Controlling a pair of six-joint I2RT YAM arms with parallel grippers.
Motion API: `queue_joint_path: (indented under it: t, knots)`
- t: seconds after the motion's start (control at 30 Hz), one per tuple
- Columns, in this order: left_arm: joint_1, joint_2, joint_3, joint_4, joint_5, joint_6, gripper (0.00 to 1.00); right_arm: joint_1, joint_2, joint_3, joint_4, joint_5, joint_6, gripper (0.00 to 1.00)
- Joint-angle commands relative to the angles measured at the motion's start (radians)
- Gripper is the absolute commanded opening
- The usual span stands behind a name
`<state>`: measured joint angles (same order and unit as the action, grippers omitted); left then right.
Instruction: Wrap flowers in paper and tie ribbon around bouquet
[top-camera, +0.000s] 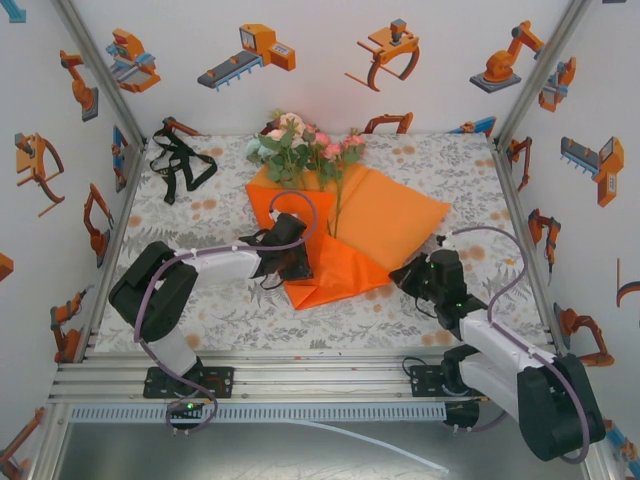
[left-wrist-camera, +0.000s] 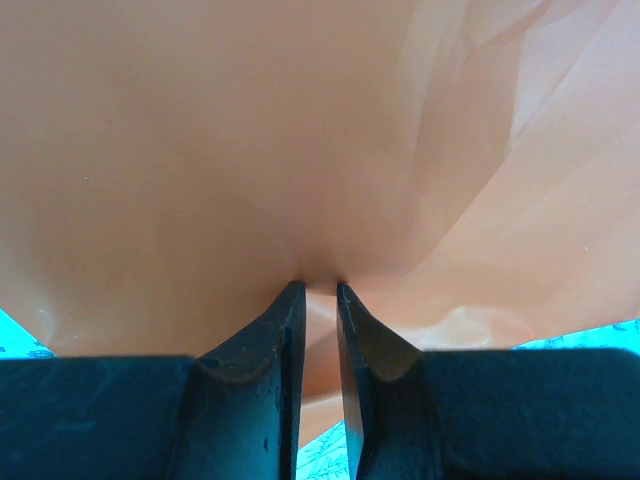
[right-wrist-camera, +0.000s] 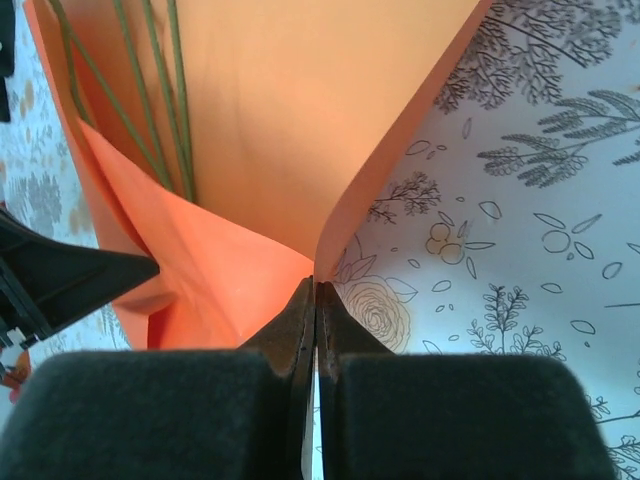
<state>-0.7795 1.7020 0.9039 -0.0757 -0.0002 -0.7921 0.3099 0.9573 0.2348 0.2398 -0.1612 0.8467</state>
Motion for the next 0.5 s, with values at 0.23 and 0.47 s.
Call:
queue_joint_path:
  t: [0.23,0.47]
  knots:
    - [-0.002,0.07,0.015,-0.052,-0.054,-0.001,0.24,0.244,0.136,0.406,-0.185,0.013,-0.471,0.0]
    - [-0.002,0.073,0.019,-0.051,-0.052,0.007,0.24,0.396,0.344,0.646,-0.281,0.034,-0.685,0.0]
